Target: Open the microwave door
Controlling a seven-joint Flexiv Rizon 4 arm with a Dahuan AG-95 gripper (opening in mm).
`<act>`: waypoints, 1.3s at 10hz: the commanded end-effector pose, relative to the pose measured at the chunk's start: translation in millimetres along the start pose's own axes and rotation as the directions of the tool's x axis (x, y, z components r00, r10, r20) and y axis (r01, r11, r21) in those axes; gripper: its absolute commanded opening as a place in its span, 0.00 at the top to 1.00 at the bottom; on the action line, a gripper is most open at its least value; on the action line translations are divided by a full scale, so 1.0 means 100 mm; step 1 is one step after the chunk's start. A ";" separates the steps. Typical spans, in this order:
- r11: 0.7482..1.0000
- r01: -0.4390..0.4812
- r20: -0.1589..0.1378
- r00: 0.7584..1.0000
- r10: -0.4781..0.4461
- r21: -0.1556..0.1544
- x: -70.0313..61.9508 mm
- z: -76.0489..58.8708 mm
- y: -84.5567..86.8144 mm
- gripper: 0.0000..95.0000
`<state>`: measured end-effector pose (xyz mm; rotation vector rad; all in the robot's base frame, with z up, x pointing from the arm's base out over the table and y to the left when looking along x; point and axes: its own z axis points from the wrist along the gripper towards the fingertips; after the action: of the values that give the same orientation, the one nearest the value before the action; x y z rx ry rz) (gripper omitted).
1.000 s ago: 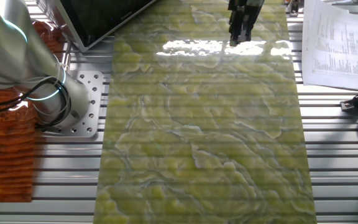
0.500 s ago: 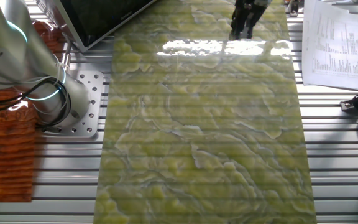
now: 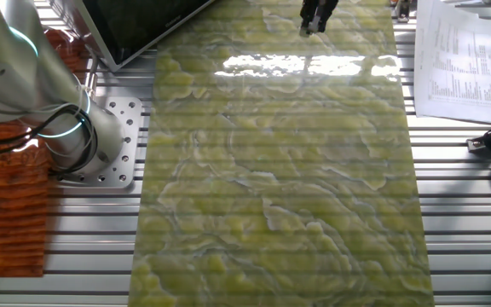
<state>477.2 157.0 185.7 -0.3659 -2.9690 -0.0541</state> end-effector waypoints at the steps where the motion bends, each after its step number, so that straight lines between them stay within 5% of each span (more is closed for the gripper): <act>1: 0.998 0.057 0.057 0.997 -0.057 -0.006 0.00 0.00 0.00 1.00; 2: 1.000 -0.003 0.044 0.999 0.004 -0.022 0.00 0.00 0.00 1.00; 8: 1.000 0.003 0.036 0.999 -0.002 -0.030 0.03 0.05 0.02 1.00; 10: 1.000 0.010 0.040 0.999 -0.009 -0.027 0.12 0.17 0.10 1.00; 11: 0.999 0.023 0.039 0.999 -0.022 -0.026 0.19 0.19 0.14 0.80; 13: 1.000 0.020 0.034 0.999 -0.019 -0.023 0.40 0.21 0.26 0.80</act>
<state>440.3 191.7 173.6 -0.3381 -3.0189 -0.0856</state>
